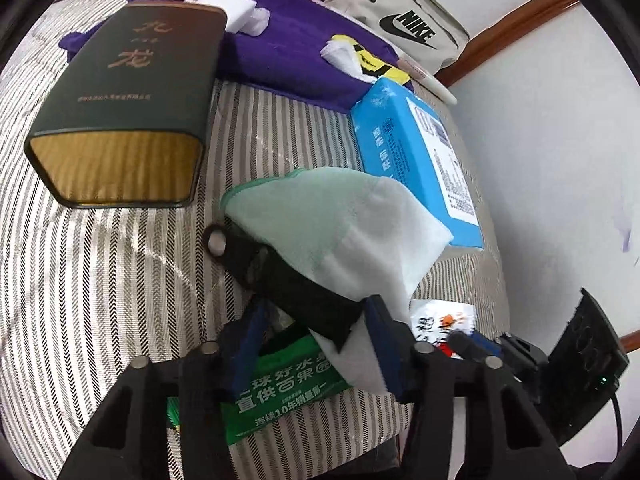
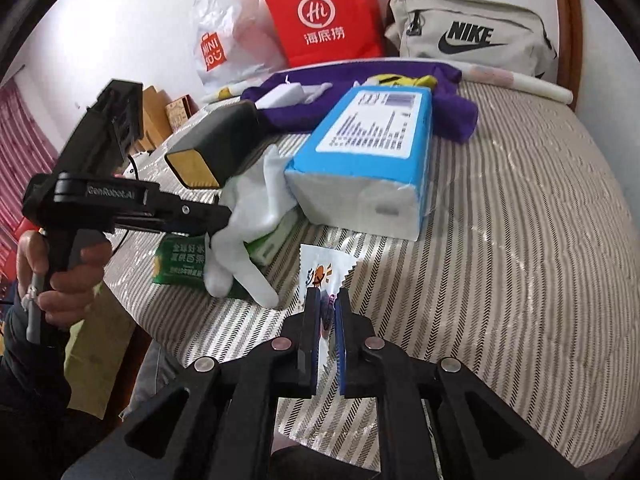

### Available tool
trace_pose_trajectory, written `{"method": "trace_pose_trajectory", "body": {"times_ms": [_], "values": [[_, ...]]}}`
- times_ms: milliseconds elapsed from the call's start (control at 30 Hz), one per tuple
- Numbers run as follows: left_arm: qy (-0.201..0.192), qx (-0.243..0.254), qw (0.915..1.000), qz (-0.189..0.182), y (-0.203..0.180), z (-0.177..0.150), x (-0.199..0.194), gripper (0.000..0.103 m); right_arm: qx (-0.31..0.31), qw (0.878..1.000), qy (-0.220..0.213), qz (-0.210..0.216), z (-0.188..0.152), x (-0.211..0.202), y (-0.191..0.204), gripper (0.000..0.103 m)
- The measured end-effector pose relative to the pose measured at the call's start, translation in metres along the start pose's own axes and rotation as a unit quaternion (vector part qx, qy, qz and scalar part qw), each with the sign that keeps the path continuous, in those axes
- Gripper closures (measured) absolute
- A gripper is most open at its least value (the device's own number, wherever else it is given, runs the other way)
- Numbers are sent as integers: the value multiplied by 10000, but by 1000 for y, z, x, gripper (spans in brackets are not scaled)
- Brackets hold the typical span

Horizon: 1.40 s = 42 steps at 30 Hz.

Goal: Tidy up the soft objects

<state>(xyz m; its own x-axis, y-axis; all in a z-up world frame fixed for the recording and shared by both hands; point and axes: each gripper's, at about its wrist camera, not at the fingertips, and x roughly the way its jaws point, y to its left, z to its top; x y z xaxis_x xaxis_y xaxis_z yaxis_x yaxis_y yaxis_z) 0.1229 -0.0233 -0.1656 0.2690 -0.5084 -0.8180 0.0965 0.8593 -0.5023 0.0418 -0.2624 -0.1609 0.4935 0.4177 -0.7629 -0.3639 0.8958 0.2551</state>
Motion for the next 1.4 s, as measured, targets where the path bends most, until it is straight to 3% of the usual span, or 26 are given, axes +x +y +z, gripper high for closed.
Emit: {"method": "trace_pose_trajectory", "body": {"times_ms": [67,267,367,500,533,633,667,1000,1133,1300,1400], "values": [[13,46,10000,79,0,1,0,67,52,10000,40,60,-1,6,-2,92],[152,-117,9998,0,7,7,3,67,68,9997,229,95,-3,22,-3,78],[224,-231,9995,-47,11,12,5,63,49,9996,273,5,-4,23,-3,63],[-3,-273,9996,66,20,13,-5,63,52,9995,278,-116,-6,21,-6,52],[-56,-278,9996,38,22,13,-7,64,77,9995,280,-111,-6,20,-7,52],[-166,-215,9996,5,26,11,-12,86,129,9995,283,-82,-7,21,-9,51],[-148,-211,9997,-18,28,11,-12,88,126,9995,286,-93,-6,21,-9,51],[-249,-418,9983,319,55,7,-24,91,68,9991,359,-209,-3,21,-6,51],[-303,-624,9972,282,67,14,-21,89,56,9990,390,-226,-3,22,-5,51],[-313,-632,9973,203,61,20,-14,89,-10,9987,442,-251,-1,25,0,51],[-380,-468,9972,450,54,19,-12,92,-52,9985,474,-272,-1,26,4,51]]}}
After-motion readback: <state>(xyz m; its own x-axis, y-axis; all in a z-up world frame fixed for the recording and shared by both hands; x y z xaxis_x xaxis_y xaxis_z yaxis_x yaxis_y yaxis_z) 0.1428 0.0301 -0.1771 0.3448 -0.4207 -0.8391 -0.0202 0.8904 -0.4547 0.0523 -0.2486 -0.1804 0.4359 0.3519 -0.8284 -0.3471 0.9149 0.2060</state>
